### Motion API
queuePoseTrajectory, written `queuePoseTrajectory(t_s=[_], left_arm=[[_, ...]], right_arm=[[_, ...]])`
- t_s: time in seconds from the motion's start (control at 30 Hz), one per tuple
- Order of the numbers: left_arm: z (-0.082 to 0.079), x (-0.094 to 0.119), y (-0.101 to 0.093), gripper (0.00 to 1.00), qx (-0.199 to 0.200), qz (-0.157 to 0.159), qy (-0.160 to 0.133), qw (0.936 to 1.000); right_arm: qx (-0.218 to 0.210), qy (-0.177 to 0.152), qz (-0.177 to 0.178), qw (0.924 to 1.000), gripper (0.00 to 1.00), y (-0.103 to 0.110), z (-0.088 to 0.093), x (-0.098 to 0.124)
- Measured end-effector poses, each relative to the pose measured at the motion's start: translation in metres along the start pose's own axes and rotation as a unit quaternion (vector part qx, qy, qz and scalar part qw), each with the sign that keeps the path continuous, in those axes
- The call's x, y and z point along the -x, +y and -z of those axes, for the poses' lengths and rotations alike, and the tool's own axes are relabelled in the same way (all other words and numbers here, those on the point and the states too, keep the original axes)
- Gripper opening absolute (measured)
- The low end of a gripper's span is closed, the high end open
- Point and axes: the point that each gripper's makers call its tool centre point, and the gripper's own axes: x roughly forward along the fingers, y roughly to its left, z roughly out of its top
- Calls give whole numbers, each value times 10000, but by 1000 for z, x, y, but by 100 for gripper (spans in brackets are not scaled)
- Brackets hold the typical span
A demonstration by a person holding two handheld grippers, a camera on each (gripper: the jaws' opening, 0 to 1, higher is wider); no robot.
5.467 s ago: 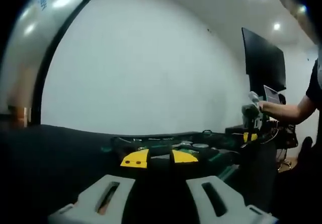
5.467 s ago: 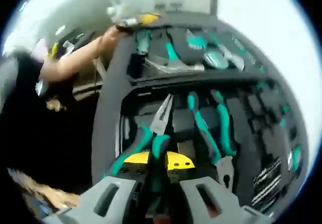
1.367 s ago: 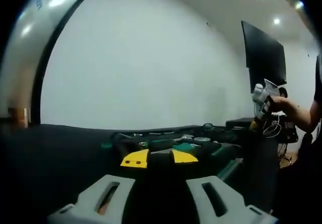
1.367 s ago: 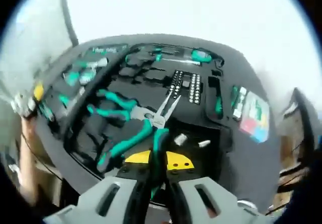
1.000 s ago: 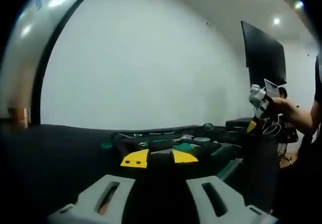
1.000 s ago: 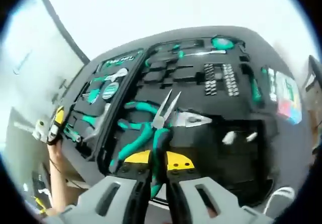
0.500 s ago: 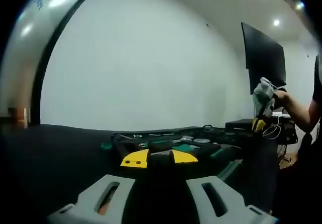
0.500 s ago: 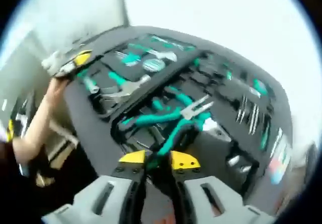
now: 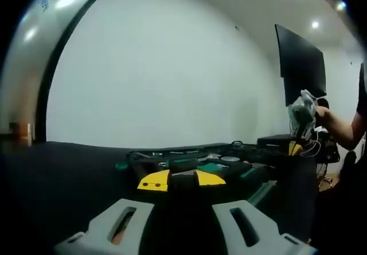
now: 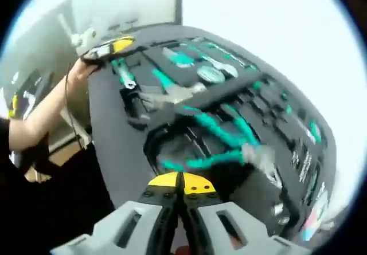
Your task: Pick up the tools and put them into their designated positions in the toolbox.
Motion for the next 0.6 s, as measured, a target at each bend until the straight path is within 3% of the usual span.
queuePoseTrajectory(t_s=[0.1,0.17,0.2,0.27,0.33,0.37,0.43,0.6], left_arm=[[-1,0,2,16,17,0,-24,10000],[-1,0,2,16,26,0,-35,10000],[-1,0,2,16,27,2,-38,10000],[-3,1,0,16,40,15,-57,10000],[-5,1,-1,16,60,35,-88,9999],[-6,2,-1,16,68,39,-104,9999],[-7,2,-1,16,92,42,-142,9998],[-7,2,-2,16,104,39,-140,9998]], right_arm=[[249,-253,-151,9993,1,9,-13,-1],[565,-418,-664,9953,7,23,-15,10],[850,-740,-833,9901,10,19,-22,22],[1064,-1202,-680,9847,16,4,-29,38],[1281,-1418,-197,9814,22,-25,-26,49],[1380,-1471,-67,9794,24,-37,-20,51],[1274,-1315,-97,9831,26,-47,-1,48],[1098,-1242,-313,9857,30,-49,17,37]])
